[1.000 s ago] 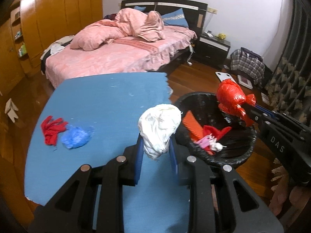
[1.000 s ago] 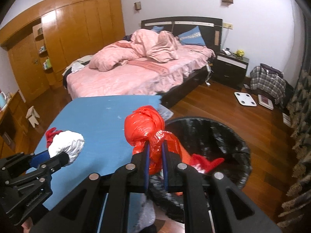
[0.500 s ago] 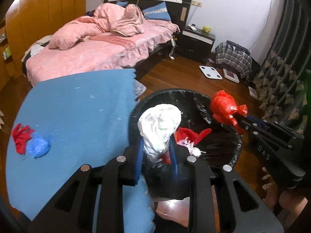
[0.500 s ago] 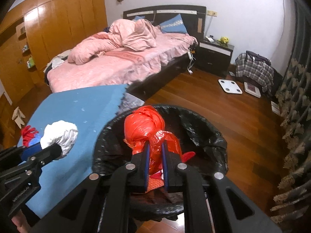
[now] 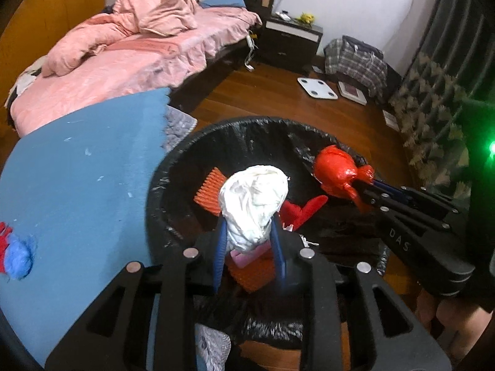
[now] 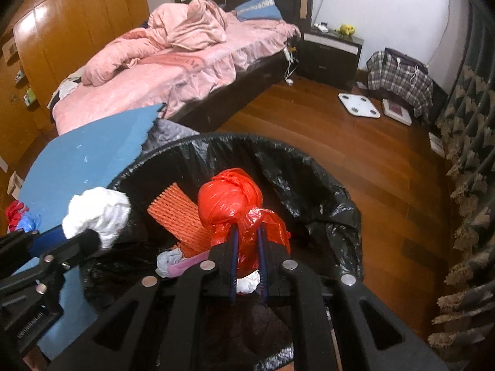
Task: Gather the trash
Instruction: 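Open both tools to drop the red bag and white cloth into the bin, then withdraw both tools from the bin back over the table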
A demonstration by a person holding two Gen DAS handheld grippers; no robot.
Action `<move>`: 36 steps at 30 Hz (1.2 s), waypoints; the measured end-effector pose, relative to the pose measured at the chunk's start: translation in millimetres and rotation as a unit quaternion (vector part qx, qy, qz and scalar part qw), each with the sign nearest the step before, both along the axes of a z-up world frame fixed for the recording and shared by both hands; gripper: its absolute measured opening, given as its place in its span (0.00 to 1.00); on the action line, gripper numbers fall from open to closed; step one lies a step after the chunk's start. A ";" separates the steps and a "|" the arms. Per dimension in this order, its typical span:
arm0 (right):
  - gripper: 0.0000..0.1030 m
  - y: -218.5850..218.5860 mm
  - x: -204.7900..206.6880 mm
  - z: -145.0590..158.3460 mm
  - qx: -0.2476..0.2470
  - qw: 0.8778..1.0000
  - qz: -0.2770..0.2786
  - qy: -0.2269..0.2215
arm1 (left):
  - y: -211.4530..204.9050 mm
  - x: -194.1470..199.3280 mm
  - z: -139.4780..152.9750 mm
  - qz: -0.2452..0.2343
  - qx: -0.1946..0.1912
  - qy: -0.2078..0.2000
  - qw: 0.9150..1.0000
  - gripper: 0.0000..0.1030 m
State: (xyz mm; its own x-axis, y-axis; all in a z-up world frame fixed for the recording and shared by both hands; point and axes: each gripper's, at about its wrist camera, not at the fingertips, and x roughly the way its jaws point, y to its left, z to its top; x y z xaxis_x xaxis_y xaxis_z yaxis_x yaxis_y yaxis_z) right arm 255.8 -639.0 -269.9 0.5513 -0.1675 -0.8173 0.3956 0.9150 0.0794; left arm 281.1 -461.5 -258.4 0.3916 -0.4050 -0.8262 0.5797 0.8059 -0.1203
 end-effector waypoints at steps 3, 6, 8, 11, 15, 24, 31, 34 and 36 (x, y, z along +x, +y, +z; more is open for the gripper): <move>0.28 -3.6 1.7 -7.7 0.003 1.000 -0.002 0.004 | -5.5 1.0 -12.4 -0.015 0.007 -0.002 1.000 0.57; 0.28 -5.8 -0.8 -14.0 0.009 1.000 -0.006 0.008 | -5.9 2.6 -22.6 -0.023 0.015 0.000 1.000 0.58; 0.28 -5.0 -4.1 -16.0 0.010 1.000 -0.008 0.010 | -1.5 3.3 -26.9 -0.020 0.018 0.003 1.000 0.58; 0.28 -4.2 -12.2 -18.6 0.017 1.000 -0.015 0.010 | 7.0 3.9 -26.7 -0.014 0.020 0.003 1.000 0.60; 0.28 0.1 -25.8 -17.9 0.032 0.999 -0.026 0.008 | 19.7 2.8 -17.5 -0.010 0.022 -0.004 1.000 0.62; 0.40 42.1 -52.6 12.8 0.041 0.999 -0.023 -0.016 | 78.9 -13.5 22.2 0.014 0.007 -0.024 1.000 0.70; 0.46 113.0 -52.8 44.1 0.027 0.998 0.024 -0.044 | 153.5 -25.8 52.8 0.042 0.008 -0.059 0.997 0.75; 0.48 145.7 -45.6 52.4 0.026 0.997 0.043 -0.051 | 193.6 -26.8 59.2 0.067 0.012 -0.067 0.995 0.75; 0.48 168.3 -38.9 55.1 0.030 0.997 0.056 -0.053 | 224.0 -25.5 61.7 0.087 0.016 -0.071 0.993 0.75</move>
